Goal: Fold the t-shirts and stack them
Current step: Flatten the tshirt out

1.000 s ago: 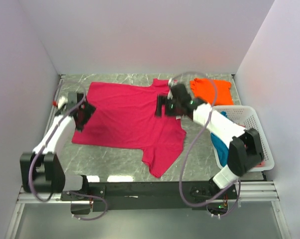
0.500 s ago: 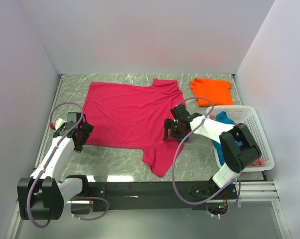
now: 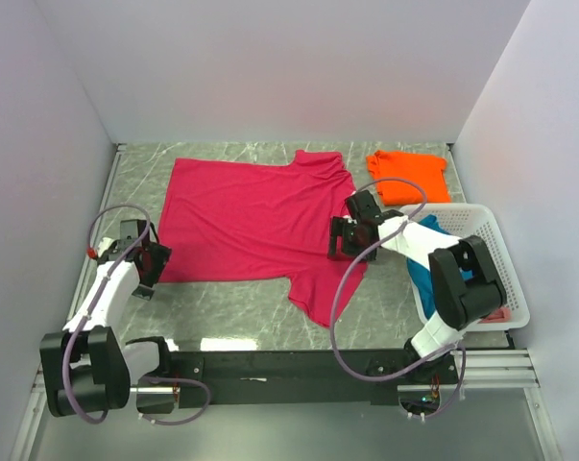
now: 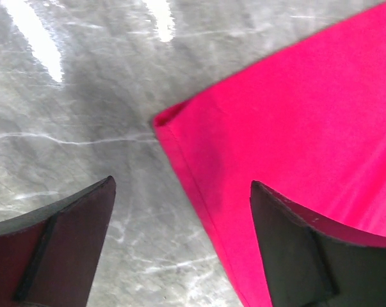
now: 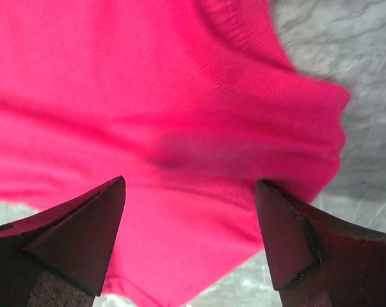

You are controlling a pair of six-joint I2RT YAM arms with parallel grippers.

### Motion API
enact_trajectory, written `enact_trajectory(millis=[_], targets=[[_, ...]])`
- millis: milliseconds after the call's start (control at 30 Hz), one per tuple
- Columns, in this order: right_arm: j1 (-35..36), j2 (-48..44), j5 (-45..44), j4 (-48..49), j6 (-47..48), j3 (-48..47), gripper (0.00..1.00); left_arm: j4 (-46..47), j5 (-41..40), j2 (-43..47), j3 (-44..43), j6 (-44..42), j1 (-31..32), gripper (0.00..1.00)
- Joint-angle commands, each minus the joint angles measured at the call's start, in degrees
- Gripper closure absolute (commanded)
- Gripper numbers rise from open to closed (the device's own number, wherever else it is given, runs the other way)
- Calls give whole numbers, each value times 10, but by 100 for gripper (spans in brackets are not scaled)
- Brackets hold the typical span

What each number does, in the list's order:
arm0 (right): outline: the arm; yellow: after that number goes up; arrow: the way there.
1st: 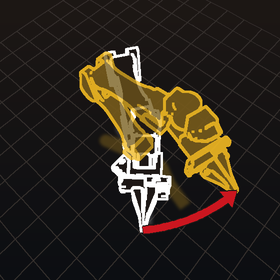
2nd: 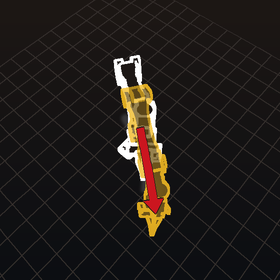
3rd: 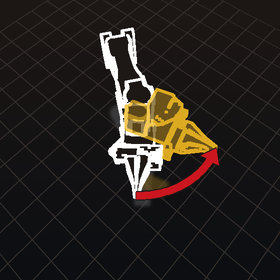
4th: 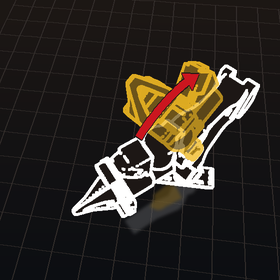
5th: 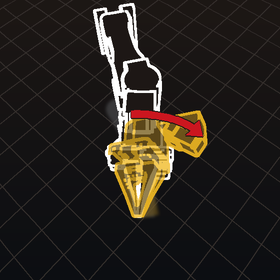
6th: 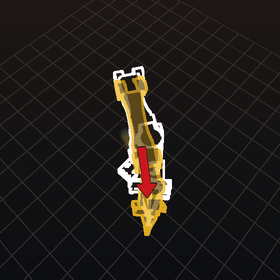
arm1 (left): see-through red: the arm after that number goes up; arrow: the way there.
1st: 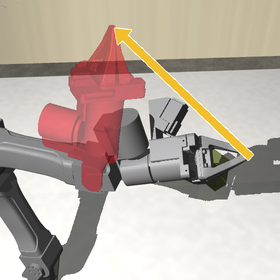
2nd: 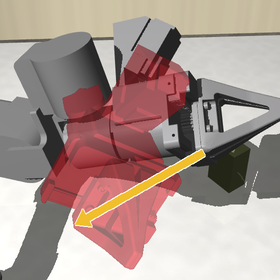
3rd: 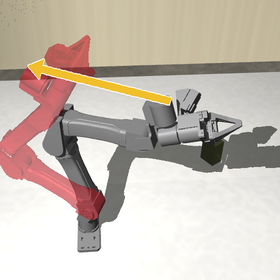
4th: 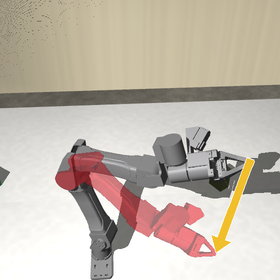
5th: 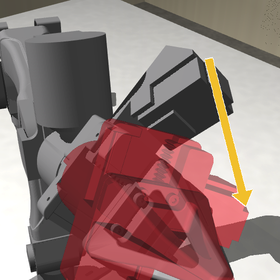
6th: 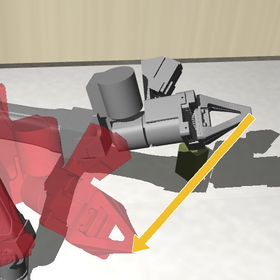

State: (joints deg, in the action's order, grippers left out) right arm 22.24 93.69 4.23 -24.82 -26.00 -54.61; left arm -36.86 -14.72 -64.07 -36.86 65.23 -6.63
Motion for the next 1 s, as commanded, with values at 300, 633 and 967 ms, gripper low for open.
enact_trajectory(millis=[300,633,967], targets=[[47,-118,8,-32,41,15,12,93,35,-76,21,-33,-40,36],[133,-170,-10,-105,39,51,12,104,36,-142,17,-44,-41,99],[332,-176,-75,-174,23,63,17,98,31,-88,33,-36,-41,99]])
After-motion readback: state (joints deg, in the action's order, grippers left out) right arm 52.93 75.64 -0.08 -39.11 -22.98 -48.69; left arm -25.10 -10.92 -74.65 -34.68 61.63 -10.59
